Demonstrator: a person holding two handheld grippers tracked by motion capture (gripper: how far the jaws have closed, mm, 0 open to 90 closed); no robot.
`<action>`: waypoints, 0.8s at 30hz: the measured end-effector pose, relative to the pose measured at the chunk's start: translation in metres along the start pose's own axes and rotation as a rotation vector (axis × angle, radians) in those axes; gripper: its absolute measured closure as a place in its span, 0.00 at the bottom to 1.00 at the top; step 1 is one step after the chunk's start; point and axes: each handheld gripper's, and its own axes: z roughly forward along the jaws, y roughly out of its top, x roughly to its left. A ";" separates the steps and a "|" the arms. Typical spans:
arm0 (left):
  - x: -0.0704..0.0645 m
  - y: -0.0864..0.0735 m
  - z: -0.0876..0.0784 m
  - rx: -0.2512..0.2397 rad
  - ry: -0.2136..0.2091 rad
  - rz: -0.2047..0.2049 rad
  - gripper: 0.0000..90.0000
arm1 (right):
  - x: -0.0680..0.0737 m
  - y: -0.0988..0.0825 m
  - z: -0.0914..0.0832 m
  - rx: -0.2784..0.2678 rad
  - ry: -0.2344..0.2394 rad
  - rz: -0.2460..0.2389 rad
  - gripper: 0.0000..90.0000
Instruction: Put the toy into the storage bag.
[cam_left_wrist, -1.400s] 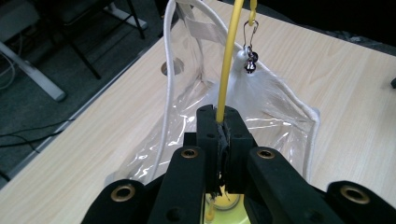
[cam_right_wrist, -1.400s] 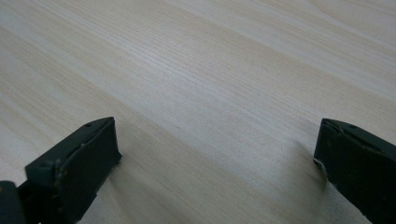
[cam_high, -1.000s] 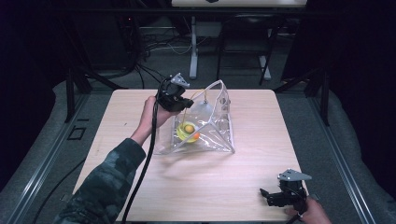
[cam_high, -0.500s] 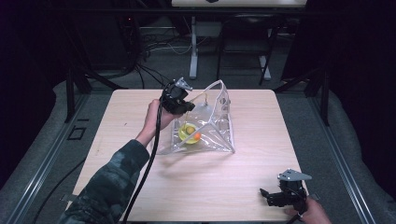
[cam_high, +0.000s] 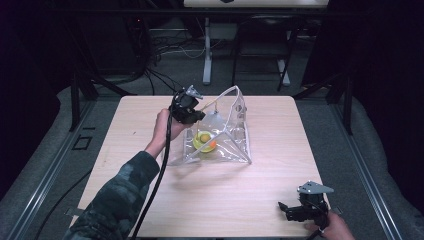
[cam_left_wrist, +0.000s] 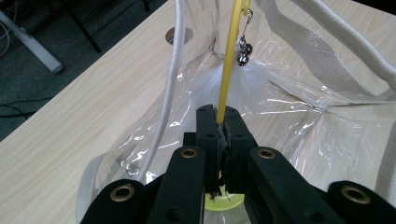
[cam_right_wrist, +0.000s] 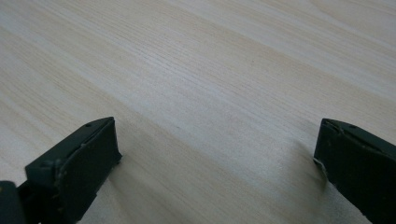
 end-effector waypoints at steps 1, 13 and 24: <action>0.001 0.000 0.000 0.002 -0.006 -0.002 0.97 | 0.000 0.000 0.000 0.000 0.000 0.000 0.00; 0.000 0.000 -0.012 -0.018 -0.018 -0.005 0.84 | 0.000 0.000 0.000 0.000 0.000 0.000 0.00; -0.007 0.000 -0.035 -0.047 -0.015 -0.004 0.44 | 0.000 0.000 0.000 -0.001 -0.001 -0.001 0.00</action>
